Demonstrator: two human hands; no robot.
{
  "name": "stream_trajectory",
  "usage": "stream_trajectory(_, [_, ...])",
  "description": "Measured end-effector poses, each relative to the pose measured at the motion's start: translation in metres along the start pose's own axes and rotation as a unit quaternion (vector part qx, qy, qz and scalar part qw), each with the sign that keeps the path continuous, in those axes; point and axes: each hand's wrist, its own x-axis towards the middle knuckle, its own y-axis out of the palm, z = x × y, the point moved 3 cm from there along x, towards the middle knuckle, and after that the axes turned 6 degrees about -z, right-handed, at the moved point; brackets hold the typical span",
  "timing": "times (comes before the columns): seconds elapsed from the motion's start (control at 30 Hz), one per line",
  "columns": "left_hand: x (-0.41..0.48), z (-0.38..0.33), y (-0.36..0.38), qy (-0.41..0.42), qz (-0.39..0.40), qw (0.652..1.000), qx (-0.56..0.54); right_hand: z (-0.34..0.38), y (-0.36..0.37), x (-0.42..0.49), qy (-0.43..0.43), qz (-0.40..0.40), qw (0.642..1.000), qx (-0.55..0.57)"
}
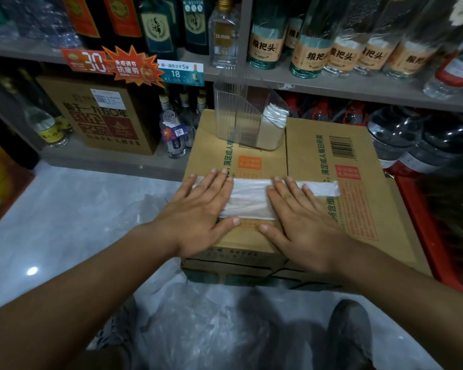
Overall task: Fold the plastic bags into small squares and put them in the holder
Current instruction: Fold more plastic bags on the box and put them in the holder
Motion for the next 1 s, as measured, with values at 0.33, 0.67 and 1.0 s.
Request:
stream_trajectory(0.33, [-0.001,0.006,0.002,0.010,-0.050,0.996,-0.077,0.006,-0.014,0.011,-0.122,-0.171,0.977,0.045])
stream_trajectory(0.67, [-0.012,0.013,-0.018,0.025,-0.232,0.967,-0.104,0.004,-0.025,0.020,-0.069,-0.146,0.982,0.096])
stream_trajectory(1.0, [-0.010,0.026,-0.030,-0.147,-0.237,0.935,-0.220,-0.015,-0.037,0.029,0.012,-0.150,0.975,0.163])
